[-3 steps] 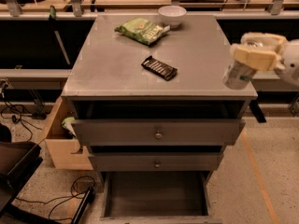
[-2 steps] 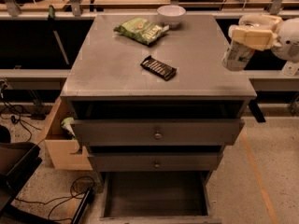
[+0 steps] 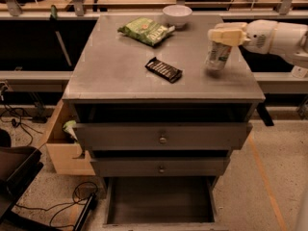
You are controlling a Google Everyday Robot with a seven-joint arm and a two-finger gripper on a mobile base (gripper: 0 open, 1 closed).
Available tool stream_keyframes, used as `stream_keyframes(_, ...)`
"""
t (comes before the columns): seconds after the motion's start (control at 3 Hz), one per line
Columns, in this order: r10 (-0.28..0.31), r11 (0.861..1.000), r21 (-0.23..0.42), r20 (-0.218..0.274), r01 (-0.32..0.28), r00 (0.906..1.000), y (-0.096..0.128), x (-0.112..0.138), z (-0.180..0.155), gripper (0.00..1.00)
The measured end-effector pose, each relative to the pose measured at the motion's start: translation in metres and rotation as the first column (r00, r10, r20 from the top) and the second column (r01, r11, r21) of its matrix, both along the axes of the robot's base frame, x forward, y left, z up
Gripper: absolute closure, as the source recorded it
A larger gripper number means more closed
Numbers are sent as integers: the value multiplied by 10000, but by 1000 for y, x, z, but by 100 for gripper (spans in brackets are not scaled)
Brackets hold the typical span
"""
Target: Pick 7up can from bottom drawer and place on counter
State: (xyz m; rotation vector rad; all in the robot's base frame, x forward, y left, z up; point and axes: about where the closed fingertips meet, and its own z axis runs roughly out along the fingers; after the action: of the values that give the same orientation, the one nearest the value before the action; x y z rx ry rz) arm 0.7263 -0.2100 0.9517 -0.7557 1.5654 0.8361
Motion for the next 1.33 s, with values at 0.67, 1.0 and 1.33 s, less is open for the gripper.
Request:
stream_keyframes(0.67, 1, 9991, 428, 504, -22, 9987, -6, 37, 24, 100)
stream_keyframes(1.0, -22, 9992, 398, 525, 1, 9986, -6, 37, 24, 100)
stream_keyframes(1.33, -447, 9990, -57, 833, 453, 9955, -15, 38, 5, 100)
